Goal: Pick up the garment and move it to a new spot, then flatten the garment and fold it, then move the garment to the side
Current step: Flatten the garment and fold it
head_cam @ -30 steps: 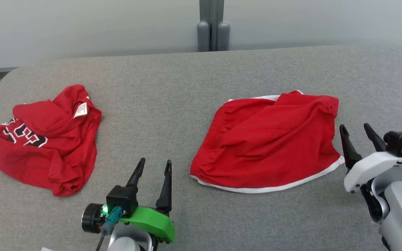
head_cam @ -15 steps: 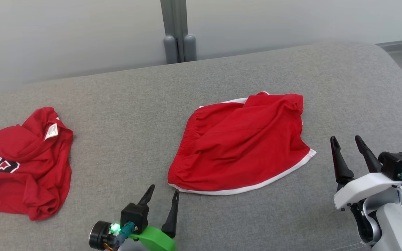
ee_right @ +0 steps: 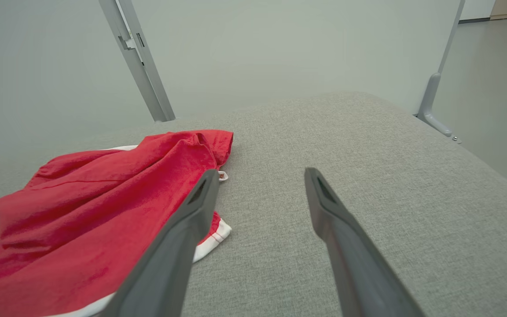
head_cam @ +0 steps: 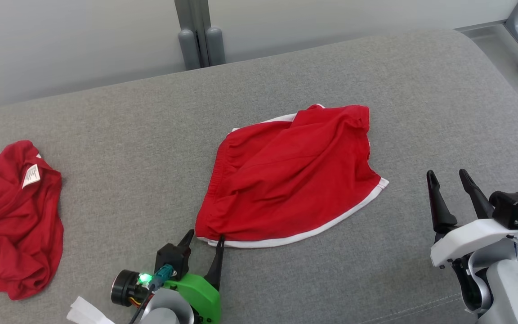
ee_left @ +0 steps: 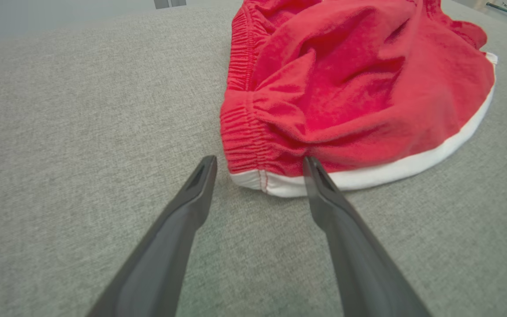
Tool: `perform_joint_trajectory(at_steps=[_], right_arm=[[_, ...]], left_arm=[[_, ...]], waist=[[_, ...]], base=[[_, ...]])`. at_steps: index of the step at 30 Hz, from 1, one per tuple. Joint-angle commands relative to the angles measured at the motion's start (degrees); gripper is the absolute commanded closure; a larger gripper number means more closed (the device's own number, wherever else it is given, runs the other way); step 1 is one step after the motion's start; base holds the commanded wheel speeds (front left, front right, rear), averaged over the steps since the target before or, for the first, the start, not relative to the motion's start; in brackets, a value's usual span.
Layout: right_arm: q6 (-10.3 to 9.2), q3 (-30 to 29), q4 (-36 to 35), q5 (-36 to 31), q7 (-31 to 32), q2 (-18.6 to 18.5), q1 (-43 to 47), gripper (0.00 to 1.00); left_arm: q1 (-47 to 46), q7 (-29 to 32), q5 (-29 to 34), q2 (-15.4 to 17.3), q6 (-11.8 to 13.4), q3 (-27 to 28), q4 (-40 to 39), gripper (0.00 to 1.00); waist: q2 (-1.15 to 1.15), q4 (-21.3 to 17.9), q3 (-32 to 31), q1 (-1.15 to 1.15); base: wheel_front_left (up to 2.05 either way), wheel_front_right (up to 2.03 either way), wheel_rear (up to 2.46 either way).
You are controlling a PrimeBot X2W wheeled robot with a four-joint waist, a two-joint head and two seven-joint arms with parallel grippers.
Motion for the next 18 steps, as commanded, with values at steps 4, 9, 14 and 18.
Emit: perform_joint_trajectory(at_steps=[4,9,14,18], right_arm=[[0.00,-0.5,-0.9,-0.5,0.5,0.2,0.3,0.00],[0.00,-1.0,-0.4,-1.1,1.5,0.6,0.1,0.00],[0.00,-1.6,2.7,0.1,2.9,1.0,-1.0,0.00],[0.00,-1.4,7.0,-0.7,4.3,1.2,-2.5,0.00]], left_arm=[[-1.8,0.0,-0.5,0.3,0.3,0.1,0.6,0.00],[-2.7,0.0,-0.3,0.3,0.1,-0.5,0.6,1.00],[-2.5,0.0,-0.7,0.2,0.1,-0.9,-1.4,1.00],[-1.7,0.0,-0.6,0.2,0.4,-1.6,-3.5,1.00]], waist=[[0.00,-0.5,1.0,0.00],[0.00,0.0,1.5,0.00],[0.00,1.6,1.5,0.00],[0.00,3.4,1.6,0.00]], base=[[0.00,0.00,0.00],[0.00,0.00,0.00],[0.00,0.00,0.00],[0.00,0.00,0.00]])
